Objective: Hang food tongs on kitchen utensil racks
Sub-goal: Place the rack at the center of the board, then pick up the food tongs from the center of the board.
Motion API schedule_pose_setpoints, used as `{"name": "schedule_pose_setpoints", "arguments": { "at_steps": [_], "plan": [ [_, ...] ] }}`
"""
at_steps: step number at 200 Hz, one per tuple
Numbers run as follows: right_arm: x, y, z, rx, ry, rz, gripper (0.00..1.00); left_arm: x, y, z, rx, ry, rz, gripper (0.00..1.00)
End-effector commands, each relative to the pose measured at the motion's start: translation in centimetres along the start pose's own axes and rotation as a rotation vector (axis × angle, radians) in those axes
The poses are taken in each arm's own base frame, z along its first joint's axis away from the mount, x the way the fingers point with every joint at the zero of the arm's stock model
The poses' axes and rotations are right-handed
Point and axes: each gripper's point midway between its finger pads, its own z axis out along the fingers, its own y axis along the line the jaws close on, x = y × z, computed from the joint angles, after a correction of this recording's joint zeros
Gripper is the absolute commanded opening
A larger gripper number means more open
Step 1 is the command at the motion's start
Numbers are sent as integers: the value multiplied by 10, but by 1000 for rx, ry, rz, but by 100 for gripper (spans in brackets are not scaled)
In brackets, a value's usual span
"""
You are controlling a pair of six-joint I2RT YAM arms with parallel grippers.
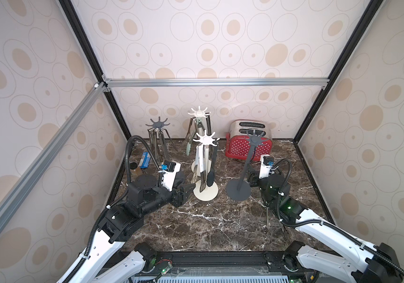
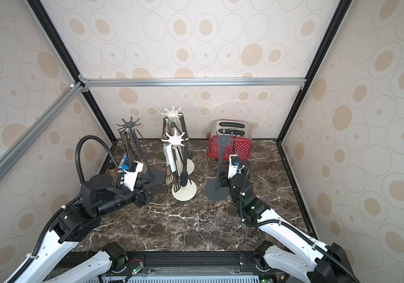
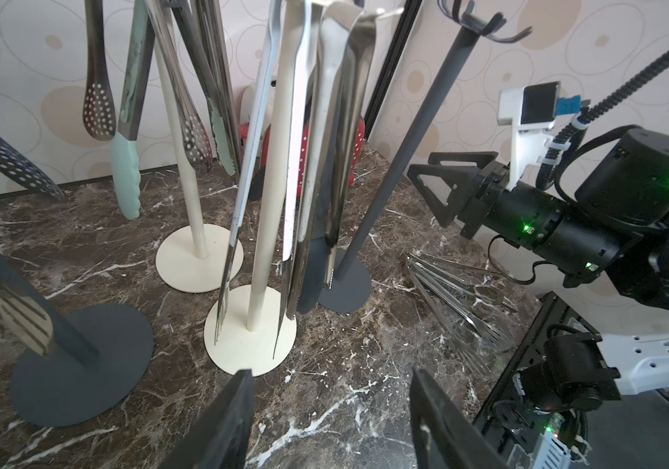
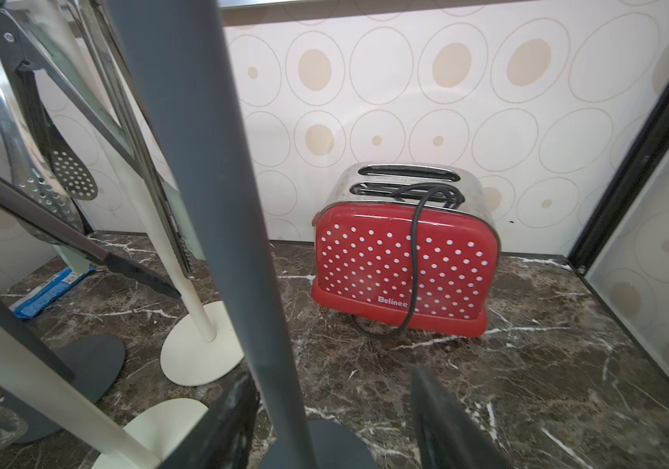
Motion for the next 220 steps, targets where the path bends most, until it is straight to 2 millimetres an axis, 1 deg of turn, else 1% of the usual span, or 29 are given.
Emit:
{"name": "schedule_pose_setpoints", "arguments": {
  "at_steps": [1, 26, 29, 32, 54, 71, 105, 143, 152, 156, 182, 201, 220],
  "plan": [
    [7, -24, -15, 105, 77, 6, 63, -15, -15, -10, 52, -7, -21, 59],
    [10, -51, -33, 226, 139, 21, 62, -25, -30, -7, 88, 14, -14, 58],
    [11, -54, -35, 238, 143, 23, 62, -20, -30, -6, 83, 45, -13, 58],
    [11, -57, -37, 254, 150, 22, 62, -19, -32, -5, 82, 57, -7, 58],
    [12, -74, -50, 329, 182, 29, 62, -22, -50, 7, 94, 117, 28, 55],
    [12, -87, -57, 378, 201, 48, 62, -28, -66, 13, 111, 127, 59, 54],
    [16, -113, -64, 448, 262, 113, 63, -37, -98, 25, 127, 149, 126, 54],
    [33, -145, -66, 524, 380, 216, 63, -36, -138, 44, 147, 181, 177, 54],
    [36, -149, -66, 533, 399, 231, 63, -33, -148, 50, 153, 194, 182, 54],
    [38, -157, -68, 561, 404, 245, 63, -32, -153, 53, 157, 198, 178, 54],
    [46, -178, -71, 625, 433, 290, 65, -19, -178, 72, 179, 235, 147, 53],
    [51, -196, -76, 675, 468, 335, 65, -6, -191, 88, 152, 259, 123, 51],
    [55, -212, -83, 715, 483, 380, 66, 13, -205, 104, 122, 303, 103, 48]
  ]
}}
